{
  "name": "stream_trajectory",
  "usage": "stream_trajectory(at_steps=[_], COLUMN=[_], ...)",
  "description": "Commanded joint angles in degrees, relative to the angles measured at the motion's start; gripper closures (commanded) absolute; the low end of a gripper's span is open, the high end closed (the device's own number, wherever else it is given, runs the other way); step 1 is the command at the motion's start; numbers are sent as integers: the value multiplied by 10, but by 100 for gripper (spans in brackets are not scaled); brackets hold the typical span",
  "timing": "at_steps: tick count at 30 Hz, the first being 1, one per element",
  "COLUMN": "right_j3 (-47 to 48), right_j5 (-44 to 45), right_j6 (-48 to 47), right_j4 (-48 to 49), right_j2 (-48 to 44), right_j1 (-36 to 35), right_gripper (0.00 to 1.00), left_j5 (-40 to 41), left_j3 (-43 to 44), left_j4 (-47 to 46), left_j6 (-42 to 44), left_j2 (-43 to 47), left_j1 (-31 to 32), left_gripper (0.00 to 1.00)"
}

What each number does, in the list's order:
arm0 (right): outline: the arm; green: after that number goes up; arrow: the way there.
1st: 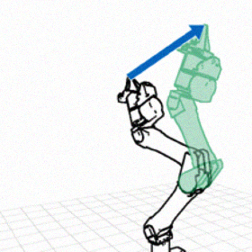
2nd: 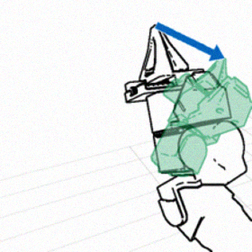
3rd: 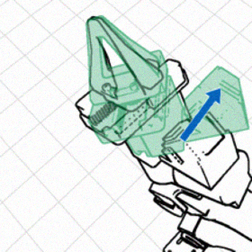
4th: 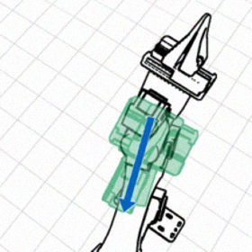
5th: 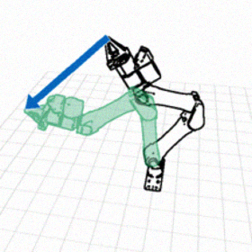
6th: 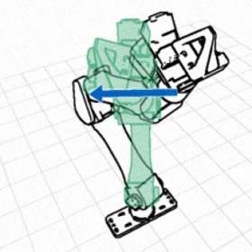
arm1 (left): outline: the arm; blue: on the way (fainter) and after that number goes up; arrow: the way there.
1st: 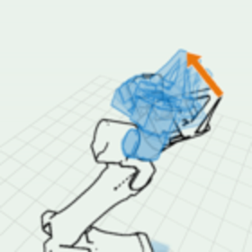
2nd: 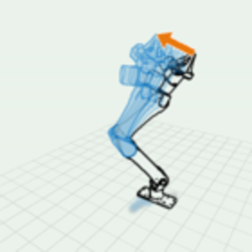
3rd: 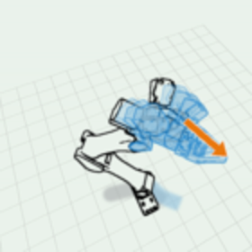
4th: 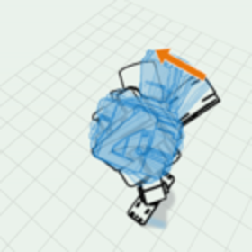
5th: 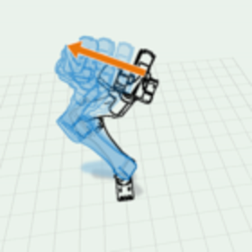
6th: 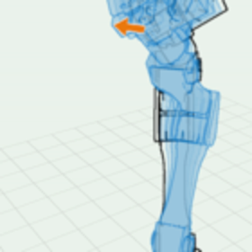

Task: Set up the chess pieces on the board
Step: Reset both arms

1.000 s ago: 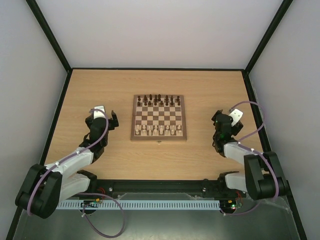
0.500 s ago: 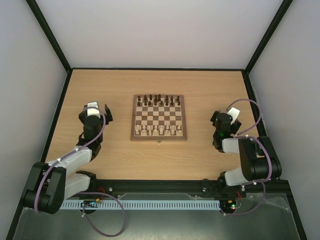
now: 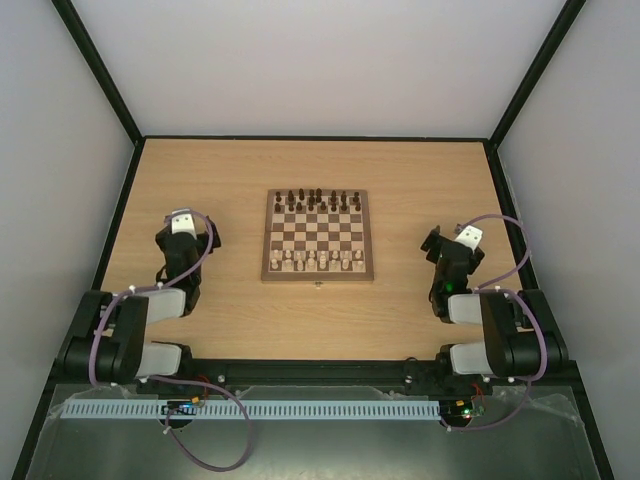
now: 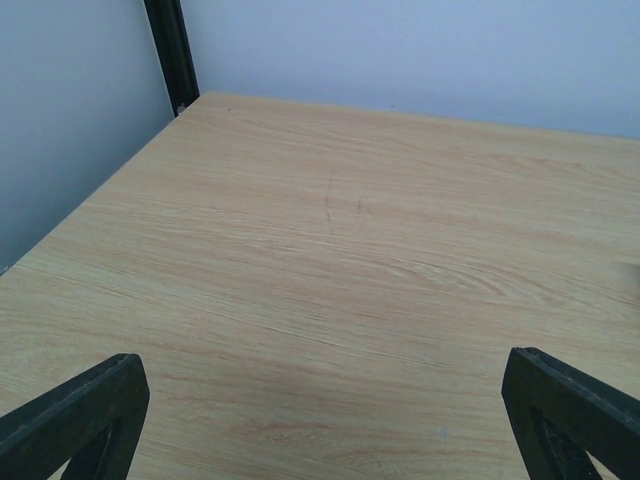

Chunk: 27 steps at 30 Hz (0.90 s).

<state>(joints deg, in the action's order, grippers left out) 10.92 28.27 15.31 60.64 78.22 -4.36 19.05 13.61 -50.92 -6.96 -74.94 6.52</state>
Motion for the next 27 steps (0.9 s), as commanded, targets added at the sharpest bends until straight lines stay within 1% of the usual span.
stream_trajectory(at_steps=[1, 3, 5, 6, 8, 10, 12, 13, 14, 15, 17, 18, 19, 21, 22, 25, 27], right_j3=[-7, -16, -11, -8, -15, -12, 11, 9, 13, 12, 13, 12, 14, 14, 13, 17, 18], right_j5=[-34, -29, -40, -65, -124, -155, -172, -171, -170, -170, -170, -170, -170, -170, -171, -173, -174], right_j6=[-24, -21, -26, -39, -66, -82, -87, -89, -87, -87, -86, -87, -87, -86, -86, -86, -86], right_j4=[73, 97, 99, 103, 137, 163, 115, 131, 114, 122, 116, 122, 114, 114, 118, 111, 110], right_j2=[-5, 4, 16, 24, 48, 80, 80, 87, 82, 86, 83, 85, 83, 84, 85, 85, 85], right_j1=[1, 1, 1, 2, 1, 1, 1, 1, 1, 1, 1, 1, 1, 1, 1, 1, 2], right_gripper=[1, 1, 1, 1, 1, 1, 1, 1, 2, 1, 1, 1, 1, 1, 1, 1, 1], left_j5=[-6, 7, 19, 27, 20, 15, 20, 18, 11, -3, -11, 6, 19, 57, 59, 51, 46], left_j3=[40, 38, 34, 31, 6, 16, 13, 11, 14, 24, 56, 61, 54, 25, 20, 43, 46], left_j4=[-36, -51, -68, -79, -149, -133, -138, -139, -138, -128, -101, -97, -103, -149, -157, -122, -118], left_j6=[-6, 1, -1, -5, 0, -1, -5, -4, 0, 10, 43, 56, 55, 23, 12, 5, 3], left_j2=[-38, -42, -46, -48, -63, -67, -68, -68, -72, -80, -103, -110, -108, -98, -98, -108, -109], left_j1=[-14, -17, -26, -31, -39, -40, -41, -41, -41, -39, -14, -1, 0, -7, -15, -22, -26], left_gripper=[0, 0, 0, 0, 0, 0, 0, 0, 0, 0, 0, 0, 0, 0, 0, 0, 0])
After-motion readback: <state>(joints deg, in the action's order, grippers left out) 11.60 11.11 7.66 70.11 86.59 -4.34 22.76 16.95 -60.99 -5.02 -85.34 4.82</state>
